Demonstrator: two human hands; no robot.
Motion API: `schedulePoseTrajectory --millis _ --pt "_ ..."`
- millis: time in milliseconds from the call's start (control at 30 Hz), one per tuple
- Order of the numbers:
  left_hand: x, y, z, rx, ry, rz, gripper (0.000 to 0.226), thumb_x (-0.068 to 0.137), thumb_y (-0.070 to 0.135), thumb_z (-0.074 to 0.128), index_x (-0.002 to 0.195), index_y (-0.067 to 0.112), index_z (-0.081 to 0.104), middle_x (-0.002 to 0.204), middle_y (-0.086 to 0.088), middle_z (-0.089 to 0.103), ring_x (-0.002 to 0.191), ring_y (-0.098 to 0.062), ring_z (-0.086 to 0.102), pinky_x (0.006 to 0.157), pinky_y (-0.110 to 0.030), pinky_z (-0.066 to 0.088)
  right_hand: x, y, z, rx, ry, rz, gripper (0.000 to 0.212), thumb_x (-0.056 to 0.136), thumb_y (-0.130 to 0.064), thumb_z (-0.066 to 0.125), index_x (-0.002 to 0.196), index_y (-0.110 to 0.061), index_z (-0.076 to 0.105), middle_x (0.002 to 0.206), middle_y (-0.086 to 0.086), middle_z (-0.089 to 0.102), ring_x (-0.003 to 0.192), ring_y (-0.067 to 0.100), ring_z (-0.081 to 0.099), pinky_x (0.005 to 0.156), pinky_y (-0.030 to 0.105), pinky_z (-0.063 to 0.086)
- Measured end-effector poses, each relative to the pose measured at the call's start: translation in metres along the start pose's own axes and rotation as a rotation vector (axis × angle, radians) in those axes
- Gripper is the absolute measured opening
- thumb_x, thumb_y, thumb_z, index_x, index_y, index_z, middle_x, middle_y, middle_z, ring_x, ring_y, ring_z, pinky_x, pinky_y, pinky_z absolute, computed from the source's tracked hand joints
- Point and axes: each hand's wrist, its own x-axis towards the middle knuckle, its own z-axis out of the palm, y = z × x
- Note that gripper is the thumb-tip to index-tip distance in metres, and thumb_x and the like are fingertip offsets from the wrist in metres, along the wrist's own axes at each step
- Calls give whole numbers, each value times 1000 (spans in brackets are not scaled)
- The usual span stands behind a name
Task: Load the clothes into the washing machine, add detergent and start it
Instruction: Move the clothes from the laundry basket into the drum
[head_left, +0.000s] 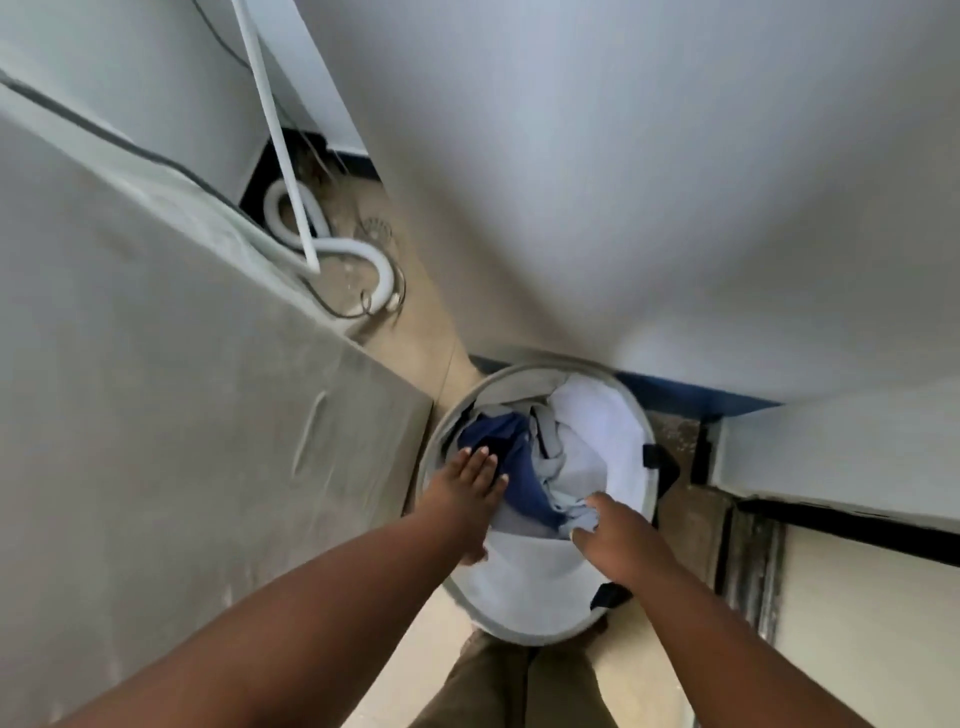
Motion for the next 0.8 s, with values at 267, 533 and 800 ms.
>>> schedulePoseTrajectory --millis 267,533,800 --pt "146 1 46 -392 12 -99 89 91 47 52 152 19 -7 160 -8 -15 146 -33 -13 117 -49 6 131 24 72 -171 -19 17 44 87 -28 56 127 -12 46 125 13 54 116 34 54 87 36 44" --pt "210 -9 80 -417 157 -266 93 87 35 61 152 30 -5 158 -11 -17 144 -40 2 111 -62 17 190 51 119 -453 -30 95 67 80 -35 63 136 -14 32 132 15 43 121 43 43 101 44 35" --pt "246 -22 112 -450 153 -324 66 98 33 39 153 26 3 145 -22 35 125 -42 44 101 -49 38 226 69 135 -326 -127 140 105 84 -26 65 151 -23 -15 143 18 36 126 34 46 103 47 43"
